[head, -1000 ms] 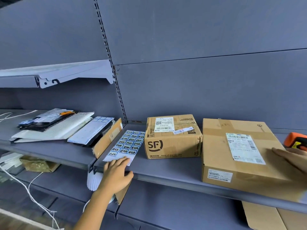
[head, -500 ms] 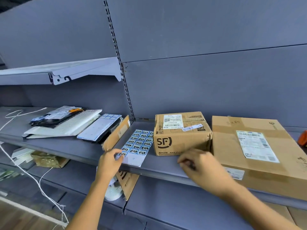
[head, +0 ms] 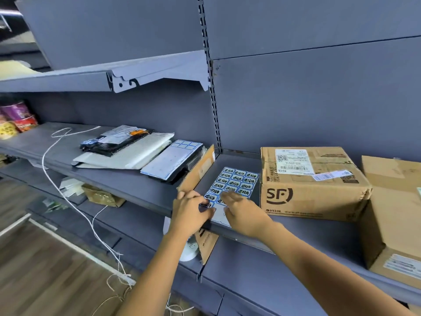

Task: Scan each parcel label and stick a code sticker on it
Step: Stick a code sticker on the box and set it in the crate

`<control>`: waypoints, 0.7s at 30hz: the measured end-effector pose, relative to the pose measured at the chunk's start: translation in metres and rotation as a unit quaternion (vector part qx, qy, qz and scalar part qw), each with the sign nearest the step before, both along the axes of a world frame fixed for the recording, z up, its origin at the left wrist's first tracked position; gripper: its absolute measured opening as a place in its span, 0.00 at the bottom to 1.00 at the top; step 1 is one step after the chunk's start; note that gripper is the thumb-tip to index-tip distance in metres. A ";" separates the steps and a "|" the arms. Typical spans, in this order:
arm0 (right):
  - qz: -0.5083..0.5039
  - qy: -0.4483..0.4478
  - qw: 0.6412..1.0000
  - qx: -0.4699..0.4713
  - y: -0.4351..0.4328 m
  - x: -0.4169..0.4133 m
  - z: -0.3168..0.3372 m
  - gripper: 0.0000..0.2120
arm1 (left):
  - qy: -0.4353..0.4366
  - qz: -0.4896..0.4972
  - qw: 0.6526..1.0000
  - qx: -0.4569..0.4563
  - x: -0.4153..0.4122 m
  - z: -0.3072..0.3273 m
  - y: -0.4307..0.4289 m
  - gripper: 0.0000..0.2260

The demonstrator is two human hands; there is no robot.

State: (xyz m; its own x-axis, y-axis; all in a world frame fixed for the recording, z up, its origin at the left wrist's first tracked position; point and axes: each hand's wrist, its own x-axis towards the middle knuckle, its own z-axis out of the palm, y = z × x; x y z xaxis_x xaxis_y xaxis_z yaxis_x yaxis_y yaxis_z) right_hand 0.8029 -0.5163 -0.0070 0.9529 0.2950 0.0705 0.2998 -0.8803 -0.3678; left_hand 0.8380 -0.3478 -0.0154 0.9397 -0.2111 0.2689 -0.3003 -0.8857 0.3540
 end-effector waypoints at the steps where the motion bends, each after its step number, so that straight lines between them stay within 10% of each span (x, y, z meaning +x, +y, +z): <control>1: 0.003 0.002 1.000 -0.001 0.002 0.007 -0.001 0.23 | -0.012 -0.004 1.000 -0.005 -0.001 -0.003 0.000 0.15; 21: -0.001 -0.038 0.992 -0.119 0.011 0.052 -0.019 0.38 | 0.029 0.022 0.998 -0.052 0.013 0.001 -0.002 0.07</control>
